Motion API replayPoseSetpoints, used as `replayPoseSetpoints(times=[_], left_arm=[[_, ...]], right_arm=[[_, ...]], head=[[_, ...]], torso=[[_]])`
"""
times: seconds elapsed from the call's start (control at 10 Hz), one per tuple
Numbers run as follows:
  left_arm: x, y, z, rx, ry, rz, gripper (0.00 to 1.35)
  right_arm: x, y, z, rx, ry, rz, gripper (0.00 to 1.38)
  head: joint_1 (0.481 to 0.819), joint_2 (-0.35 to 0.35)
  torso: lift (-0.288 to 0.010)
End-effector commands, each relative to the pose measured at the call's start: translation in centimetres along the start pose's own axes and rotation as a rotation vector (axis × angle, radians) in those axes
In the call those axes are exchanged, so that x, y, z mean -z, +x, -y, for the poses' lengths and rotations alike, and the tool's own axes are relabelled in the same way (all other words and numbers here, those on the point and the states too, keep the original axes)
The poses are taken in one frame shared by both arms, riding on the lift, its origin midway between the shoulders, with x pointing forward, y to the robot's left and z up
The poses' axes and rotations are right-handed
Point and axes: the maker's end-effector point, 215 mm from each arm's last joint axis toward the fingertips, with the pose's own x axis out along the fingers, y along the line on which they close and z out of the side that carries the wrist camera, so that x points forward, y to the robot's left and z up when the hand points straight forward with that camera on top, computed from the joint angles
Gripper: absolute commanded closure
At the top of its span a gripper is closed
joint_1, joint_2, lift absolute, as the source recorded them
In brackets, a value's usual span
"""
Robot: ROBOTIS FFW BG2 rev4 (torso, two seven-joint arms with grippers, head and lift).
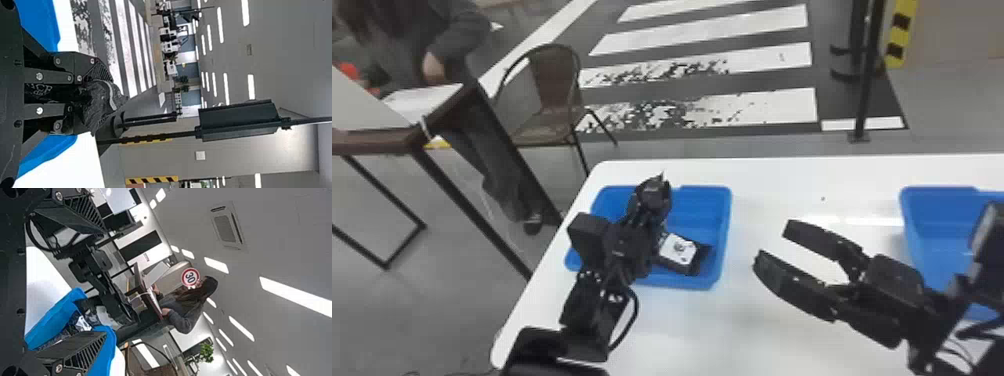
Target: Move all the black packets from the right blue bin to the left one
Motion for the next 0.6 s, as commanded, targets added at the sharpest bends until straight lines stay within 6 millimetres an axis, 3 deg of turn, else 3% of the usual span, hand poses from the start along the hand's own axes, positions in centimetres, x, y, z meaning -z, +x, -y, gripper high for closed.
replayPoseSetpoints(times=[0.0, 0.1, 0.2, 0.3, 0.5], left_arm=[[-0.6, 2.5, 0.3, -0.004, -0.003, 0.048, 1.1], [-1.4, 3.0, 1.4, 0.016, -0.086, 0.087, 0.66], [-3.5, 2.2, 2.2, 0.029, -0.181, 0.169, 0.17], [-5.0, 0.8, 2.3, 0.028, -0.253, 0.243, 0.03], [-9.4, -3.1, 2.1, 0.031, -0.32, 0.322, 0.21]], right_arm=[[-0.1, -0.1, 0.0, -0.001, 0.0, 0.002, 0.11], [-0.2, -0.1, 0.0, 0.001, -0.001, 0.004, 0.11], [-0.2, -0.2, 0.2, 0.005, -0.002, 0.004, 0.11], [-0.5, -0.6, 0.6, 0.017, -0.008, 0.008, 0.11], [-1.4, -1.7, 2.3, 0.069, -0.045, -0.012, 0.11]], head=[[0.695, 0.35], [0.695, 0.35], [0.695, 0.348], [0.695, 0.34], [0.695, 0.324]], torso=[[-0.14], [-0.14], [-0.14], [-0.14], [-0.14]])
